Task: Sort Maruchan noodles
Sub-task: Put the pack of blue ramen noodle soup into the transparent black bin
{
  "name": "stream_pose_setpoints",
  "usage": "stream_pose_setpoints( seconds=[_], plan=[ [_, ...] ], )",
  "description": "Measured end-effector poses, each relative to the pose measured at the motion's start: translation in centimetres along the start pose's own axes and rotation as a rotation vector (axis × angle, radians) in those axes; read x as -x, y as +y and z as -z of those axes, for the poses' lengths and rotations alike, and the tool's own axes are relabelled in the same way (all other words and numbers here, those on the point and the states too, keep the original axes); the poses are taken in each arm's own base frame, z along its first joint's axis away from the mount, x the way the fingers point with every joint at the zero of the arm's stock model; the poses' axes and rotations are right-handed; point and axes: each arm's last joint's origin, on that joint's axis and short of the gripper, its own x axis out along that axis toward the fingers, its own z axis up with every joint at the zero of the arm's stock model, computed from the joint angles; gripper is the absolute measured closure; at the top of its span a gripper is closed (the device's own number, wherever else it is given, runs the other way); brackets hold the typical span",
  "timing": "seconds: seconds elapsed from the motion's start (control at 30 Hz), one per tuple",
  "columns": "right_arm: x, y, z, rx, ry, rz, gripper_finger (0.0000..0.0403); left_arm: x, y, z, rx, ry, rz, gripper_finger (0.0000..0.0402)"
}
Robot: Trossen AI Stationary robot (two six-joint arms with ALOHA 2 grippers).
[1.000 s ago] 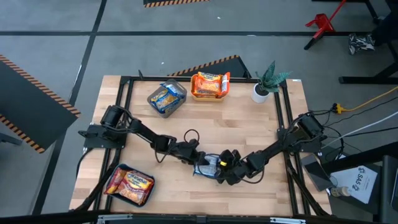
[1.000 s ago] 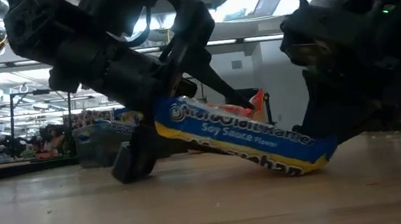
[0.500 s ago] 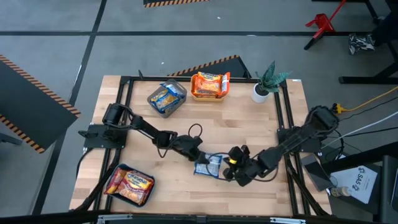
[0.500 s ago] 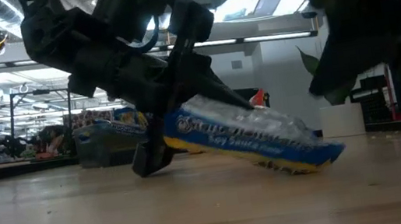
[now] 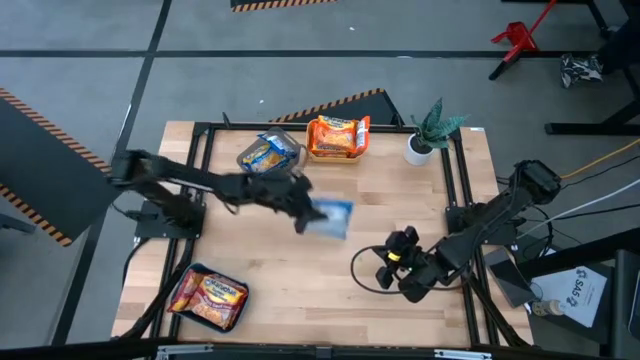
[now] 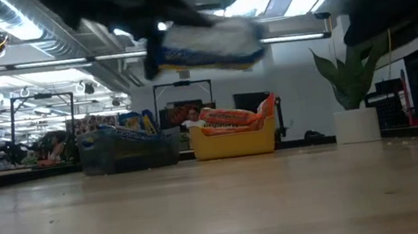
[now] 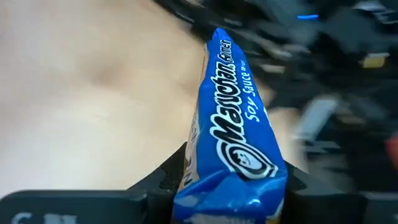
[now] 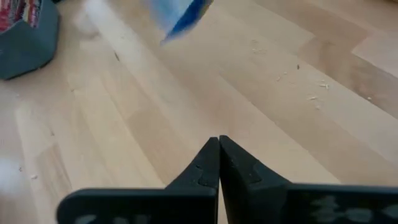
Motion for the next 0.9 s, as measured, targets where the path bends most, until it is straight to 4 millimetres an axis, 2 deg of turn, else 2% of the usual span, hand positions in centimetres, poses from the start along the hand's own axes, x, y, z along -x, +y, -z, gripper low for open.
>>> stream_pose_setpoints(
  seconds=[0.1, 0.23, 0.3, 0.37, 0.6, 0.77, 0.9],
  plan=[
    [-0.3, 0.0, 0.1, 0.004, -0.002, 0.014, 0.0403, 4.1, 0.1, -1.6, -0.231, -0.093, -0.254, 0.0284],
    [-0.6, -0.2, 0.2, 0.014, 0.0, 0.032, 0.0403, 9.5, 0.0, -2.7, -0.621, -0.162, -0.703, 0.0284],
    [-0.7, -0.1, 0.3, 0.015, -0.001, 0.034, 0.0403, 11.3, -0.1, -2.9, -0.753, -0.161, -0.882, 0.0284],
    [-0.8, -0.2, 0.4, 0.024, 0.003, 0.042, 0.0403, 12.4, -0.1, -3.0, -0.863, -0.115, -0.96, 0.0284],
    [-1.0, -0.1, 0.5, 0.029, -0.005, 0.05, 0.0403, 13.6, 1.7, -0.7, -1.116, 0.317, -1.079, 0.0283],
    [-1.0, -0.1, 0.5, 0.031, -0.007, 0.053, 0.0403, 12.9, 3.3, 0.9, -1.295, 0.53, -1.178, 0.0281],
    [-1.0, -0.1, 0.5, 0.029, -0.007, 0.052, 0.0403, 12.0, 4.6, 2.4, -1.38, 0.639, -1.12, 0.028]
  ],
)
